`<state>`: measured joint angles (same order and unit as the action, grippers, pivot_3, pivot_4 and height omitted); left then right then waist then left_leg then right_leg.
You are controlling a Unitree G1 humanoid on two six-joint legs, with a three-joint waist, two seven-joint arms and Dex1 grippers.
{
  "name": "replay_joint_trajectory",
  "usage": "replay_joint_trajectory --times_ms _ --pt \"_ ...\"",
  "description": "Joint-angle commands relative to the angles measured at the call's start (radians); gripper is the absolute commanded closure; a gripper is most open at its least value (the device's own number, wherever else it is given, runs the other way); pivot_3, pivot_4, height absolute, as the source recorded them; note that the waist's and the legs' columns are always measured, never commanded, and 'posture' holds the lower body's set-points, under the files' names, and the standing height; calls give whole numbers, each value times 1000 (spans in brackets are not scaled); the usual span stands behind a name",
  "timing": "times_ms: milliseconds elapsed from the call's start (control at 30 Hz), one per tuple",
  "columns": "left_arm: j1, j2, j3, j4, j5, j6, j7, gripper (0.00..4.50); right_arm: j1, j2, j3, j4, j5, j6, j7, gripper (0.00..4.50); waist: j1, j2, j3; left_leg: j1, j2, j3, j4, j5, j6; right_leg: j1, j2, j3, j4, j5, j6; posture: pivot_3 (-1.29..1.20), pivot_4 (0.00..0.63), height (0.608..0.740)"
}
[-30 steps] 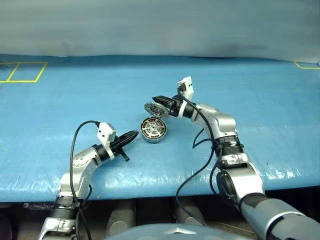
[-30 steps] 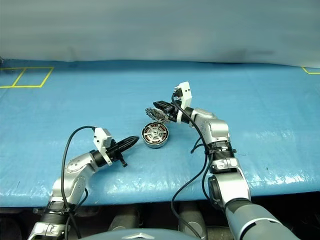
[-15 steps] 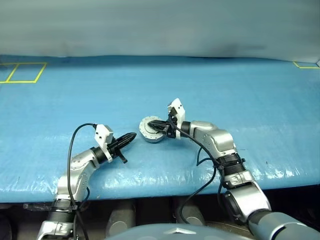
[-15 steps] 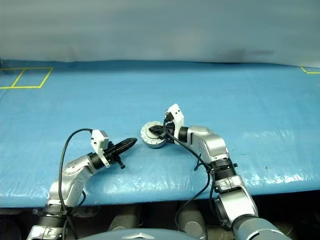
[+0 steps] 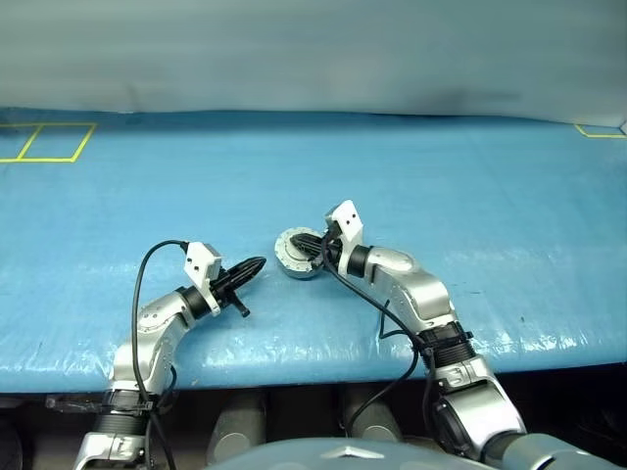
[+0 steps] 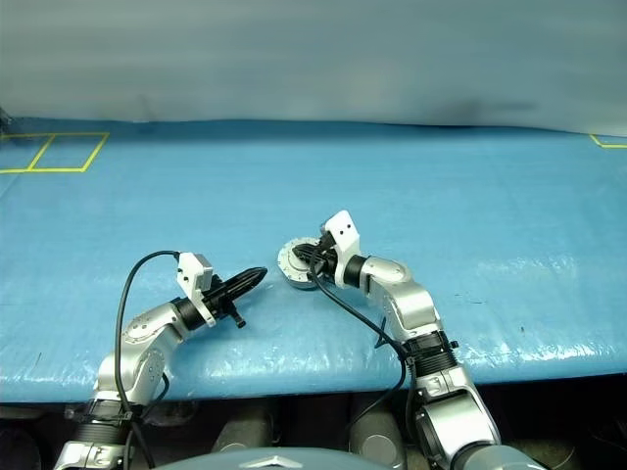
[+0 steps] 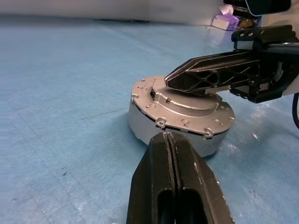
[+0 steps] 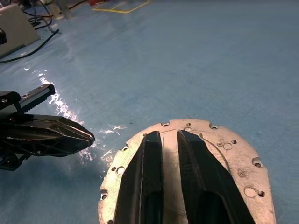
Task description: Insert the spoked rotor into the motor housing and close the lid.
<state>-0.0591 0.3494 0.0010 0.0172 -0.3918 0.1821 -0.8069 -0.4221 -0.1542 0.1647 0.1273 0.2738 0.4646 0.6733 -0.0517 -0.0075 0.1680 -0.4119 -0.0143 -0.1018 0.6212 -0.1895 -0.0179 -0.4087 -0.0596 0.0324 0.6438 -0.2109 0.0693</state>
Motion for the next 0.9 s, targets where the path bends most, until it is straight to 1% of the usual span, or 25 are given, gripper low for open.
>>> replay_joint_trajectory --times_ms 33,300,500,667,767,833,867,900 --pt "-12 -3 -4 -32 -5 -9 -6 4500 18 16 -25 -70 13 -23 -33 2642 1 0 0 0 0 0 -1 0 0 0 0 0 0 0 0 0 150 740" --pt "-21 1 -7 -23 0 -13 -7 4500 44 23 4 -75 -15 -18 -69 18 1 0 0 0 0 0 -1 0 0 -1 0 0 0 0 0 0 150 740" --pt "-20 2 -9 -22 7 -16 -2 4500 59 18 61 -72 -66 -27 -78 18 0 0 0 0 0 0 -1 0 0 -1 0 0 0 0 0 0 150 740" --pt "-16 0 -9 -22 12 -19 6 4500 66 -7 127 -15 -193 -133 -127 18 -1 0 0 0 0 0 -1 0 0 -1 0 0 0 0 0 0 150 740" --pt "-15 -1 -8 -22 15 -20 11 4500 71 -5 124 -2 -204 -164 -132 658 -1 0 0 1 0 0 -1 0 0 0 0 0 0 0 0 0 150 740" --pt "-14 -2 -6 -21 18 -20 11 4500 74 2 109 -15 -173 -138 -118 1270 1 0 0 1 0 0 -1 0 0 0 0 0 0 0 0 0 150 740" --pt "-13 -2 -6 -21 19 -19 11 4500 75 2 101 -25 -156 -119 -108 1466 1 0 0 1 0 0 -1 0 0 0 0 0 0 0 0 0 150 740" --pt "-13 -2 -5 -21 19 -19 11 4500 74 1 96 -34 -142 -100 -98 1464 1 0 0 0 0 0 -1 0 0 0 0 0 0 0 0 0 150 740"
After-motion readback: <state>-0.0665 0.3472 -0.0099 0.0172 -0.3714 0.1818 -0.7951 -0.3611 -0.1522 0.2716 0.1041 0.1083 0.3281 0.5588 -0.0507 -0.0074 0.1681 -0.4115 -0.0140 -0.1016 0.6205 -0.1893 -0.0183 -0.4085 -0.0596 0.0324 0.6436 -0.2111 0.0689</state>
